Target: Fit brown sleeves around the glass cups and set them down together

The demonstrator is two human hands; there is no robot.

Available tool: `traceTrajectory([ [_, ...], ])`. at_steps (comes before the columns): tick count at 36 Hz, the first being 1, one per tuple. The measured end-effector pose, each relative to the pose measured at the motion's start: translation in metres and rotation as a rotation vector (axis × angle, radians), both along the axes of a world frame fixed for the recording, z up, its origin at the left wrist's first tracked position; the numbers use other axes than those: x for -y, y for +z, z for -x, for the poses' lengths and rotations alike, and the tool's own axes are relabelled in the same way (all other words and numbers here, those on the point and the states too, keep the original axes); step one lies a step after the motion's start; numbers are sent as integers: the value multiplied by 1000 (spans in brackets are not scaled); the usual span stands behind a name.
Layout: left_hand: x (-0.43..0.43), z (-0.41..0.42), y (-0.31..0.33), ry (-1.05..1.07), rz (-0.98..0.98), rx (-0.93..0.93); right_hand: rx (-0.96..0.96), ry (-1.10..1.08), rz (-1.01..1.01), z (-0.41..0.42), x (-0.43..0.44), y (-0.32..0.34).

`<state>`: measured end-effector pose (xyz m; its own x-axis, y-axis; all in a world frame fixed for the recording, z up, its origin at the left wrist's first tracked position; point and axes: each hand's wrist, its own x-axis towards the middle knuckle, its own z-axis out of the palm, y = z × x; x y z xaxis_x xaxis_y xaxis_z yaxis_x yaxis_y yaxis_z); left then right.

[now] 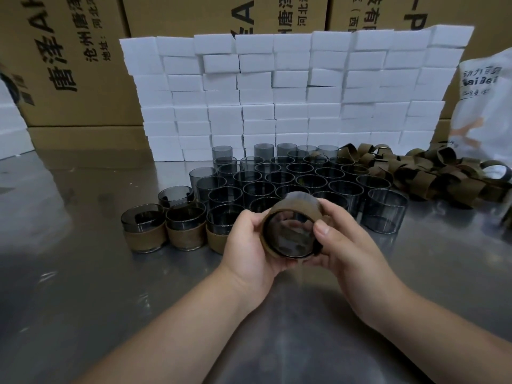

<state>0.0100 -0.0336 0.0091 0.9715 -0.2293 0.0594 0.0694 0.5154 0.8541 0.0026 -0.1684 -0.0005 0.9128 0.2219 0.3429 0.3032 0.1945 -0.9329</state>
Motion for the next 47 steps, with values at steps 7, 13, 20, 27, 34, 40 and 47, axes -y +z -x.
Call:
traceTrajectory([
  [7,5,2,-1,141,-32,80,-25,10,52,-8,-1,-11],
  [13,7,-2,-4,262,-105,164,9,6,98,-1,-2,-10],
  [20,8,-2,-8,344,-196,283,45,-24,164,5,-4,-5],
  [27,7,-2,-11,326,-282,357,47,-91,200,10,-5,1],
  [34,8,1,-11,318,-324,412,62,-113,221,13,-5,2],
  [40,8,5,-10,263,-402,496,95,-101,185,9,-6,-2],
  [47,7,7,-10,263,-430,502,66,-106,99,4,-10,-1],
])
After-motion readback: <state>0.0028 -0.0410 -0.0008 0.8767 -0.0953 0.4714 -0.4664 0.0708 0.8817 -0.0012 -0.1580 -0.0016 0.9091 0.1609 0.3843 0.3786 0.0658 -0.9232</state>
